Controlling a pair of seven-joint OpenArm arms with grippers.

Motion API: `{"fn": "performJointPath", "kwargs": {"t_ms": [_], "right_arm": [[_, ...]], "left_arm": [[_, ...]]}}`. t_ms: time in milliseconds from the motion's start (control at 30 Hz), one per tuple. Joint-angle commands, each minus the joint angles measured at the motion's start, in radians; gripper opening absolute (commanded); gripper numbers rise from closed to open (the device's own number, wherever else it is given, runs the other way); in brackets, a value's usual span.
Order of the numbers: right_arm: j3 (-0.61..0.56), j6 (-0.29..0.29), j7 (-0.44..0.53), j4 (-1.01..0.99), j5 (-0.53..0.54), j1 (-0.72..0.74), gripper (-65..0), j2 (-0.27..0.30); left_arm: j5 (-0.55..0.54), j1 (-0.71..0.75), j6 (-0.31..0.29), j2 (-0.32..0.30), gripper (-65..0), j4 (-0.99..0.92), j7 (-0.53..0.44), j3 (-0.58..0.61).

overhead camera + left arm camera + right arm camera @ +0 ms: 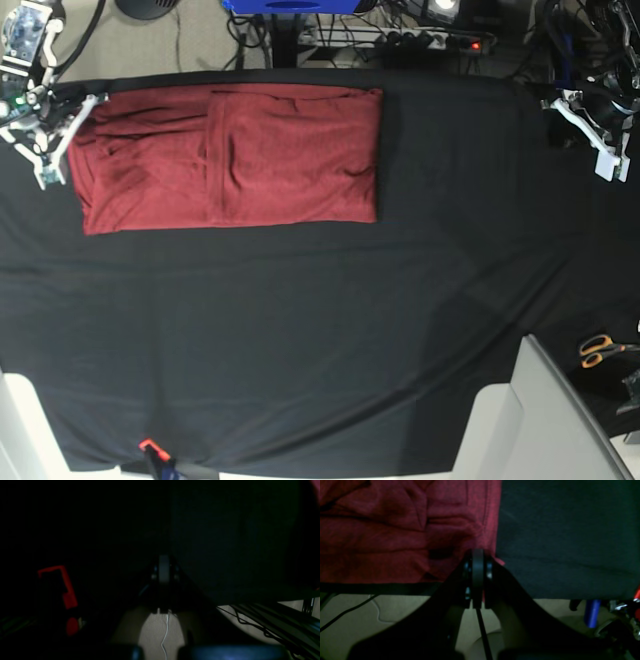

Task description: Fold the T-shirt properly

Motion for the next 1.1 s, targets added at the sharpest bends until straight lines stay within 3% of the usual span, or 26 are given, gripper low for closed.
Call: {"fn": "performJointPath", "kwargs": {"t_ms": [0,267,567,633,767,833,1000,1067], "right_arm": [[0.004,0.0,0.019,-0.002,0.004,0.01,-64.2,0.011],[0.042,-0.003,0.105,-0.091,0.002,0.031,-64.1,0.028],[0.064,0.0,0.097,0.17,0.004,0.013,-63.2,0.025],[0.047,0.002,0.097,0.181,0.004,0.019,-59.3,0.025],[-0.067,0.002,0.056,0.176,0.004,0.06,-40.2,0.039],[-0.111,0.002,0.038,0.176,0.004,0.093,-35.0,0.044],[-0.113,0.002,0.034,0.152,0.004,0.183,-36.2,0.024],[-0.056,0.002,0.027,0.128,0.005,0.205,-40.4,0.019]], "left_arm": [[-0.015,0.005,0.0,-0.018,-65.0,0.014,-0.013,-0.008],[-0.015,0.007,0.0,-0.018,-65.0,0.014,-0.013,-0.009],[-0.015,0.004,0.0,-0.015,-65.0,0.014,-0.013,-0.008],[-0.015,0.004,0.0,-0.015,-65.0,0.014,-0.013,-0.008],[-0.015,0.005,0.0,-0.015,-65.0,0.014,-0.013,-0.008],[-0.015,0.005,0.0,-0.015,-65.0,0.014,-0.013,-0.008],[-0.015,0.007,0.0,-0.013,-65.0,0.014,-0.013,-0.011],[-0.015,0.013,0.0,-0.013,-65.0,0.014,-0.013,-0.014]]}}
